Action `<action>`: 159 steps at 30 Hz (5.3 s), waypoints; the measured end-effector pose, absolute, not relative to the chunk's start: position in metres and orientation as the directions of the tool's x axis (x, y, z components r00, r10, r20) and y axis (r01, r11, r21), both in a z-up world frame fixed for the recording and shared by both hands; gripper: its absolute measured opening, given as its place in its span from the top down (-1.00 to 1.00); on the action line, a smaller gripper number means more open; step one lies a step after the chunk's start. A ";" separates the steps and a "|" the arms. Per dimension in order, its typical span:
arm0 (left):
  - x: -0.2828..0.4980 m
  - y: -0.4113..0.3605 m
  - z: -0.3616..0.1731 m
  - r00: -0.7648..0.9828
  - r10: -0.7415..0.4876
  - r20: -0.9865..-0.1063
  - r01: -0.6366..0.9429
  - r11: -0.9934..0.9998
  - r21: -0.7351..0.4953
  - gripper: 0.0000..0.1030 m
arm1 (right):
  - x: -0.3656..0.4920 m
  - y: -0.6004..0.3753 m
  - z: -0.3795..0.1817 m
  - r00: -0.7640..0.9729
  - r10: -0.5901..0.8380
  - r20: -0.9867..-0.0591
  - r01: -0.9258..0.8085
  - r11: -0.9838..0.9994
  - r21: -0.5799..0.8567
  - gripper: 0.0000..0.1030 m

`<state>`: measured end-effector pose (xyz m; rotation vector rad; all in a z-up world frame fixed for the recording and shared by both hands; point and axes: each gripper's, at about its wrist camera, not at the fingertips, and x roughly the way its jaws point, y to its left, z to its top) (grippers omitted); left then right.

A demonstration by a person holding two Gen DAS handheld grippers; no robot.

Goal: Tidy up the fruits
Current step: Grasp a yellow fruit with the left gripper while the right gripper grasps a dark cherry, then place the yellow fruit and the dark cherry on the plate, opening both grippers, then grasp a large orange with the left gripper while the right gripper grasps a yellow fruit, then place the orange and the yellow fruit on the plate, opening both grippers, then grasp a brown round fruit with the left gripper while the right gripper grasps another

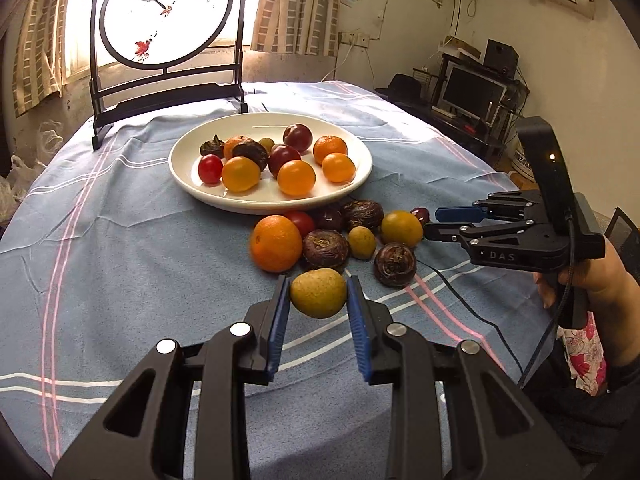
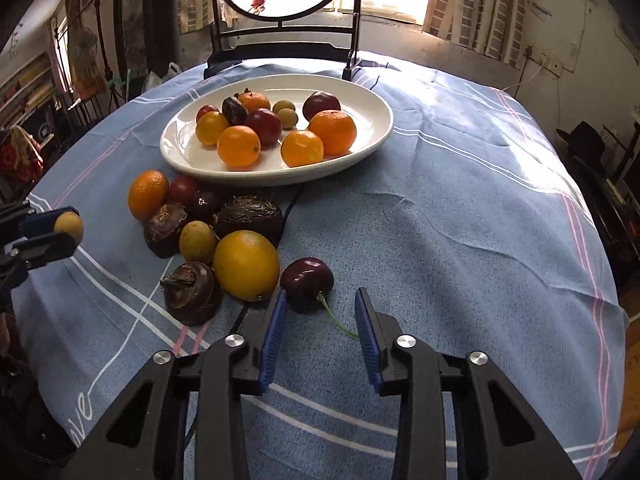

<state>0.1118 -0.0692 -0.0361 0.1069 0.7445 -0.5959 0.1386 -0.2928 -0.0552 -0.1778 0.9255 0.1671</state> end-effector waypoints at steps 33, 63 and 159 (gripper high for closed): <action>0.224 -0.098 -0.002 0.587 -0.465 -0.663 0.565 0.822 -0.076 0.45 | 0.248 -0.281 0.026 0.655 0.308 -0.690 -0.281 0.947 0.156 0.44; 0.178 -0.083 -0.054 0.566 -0.346 -0.749 0.551 0.834 0.031 -0.23 | 0.078 -0.302 -0.017 0.724 0.303 -0.620 -0.226 0.953 0.202 0.04; 0.165 -0.122 -0.066 0.480 -0.376 -0.793 0.667 0.743 0.052 0.05 | 0.067 -0.312 -0.011 0.735 0.263 -0.625 -0.149 0.962 0.230 -0.22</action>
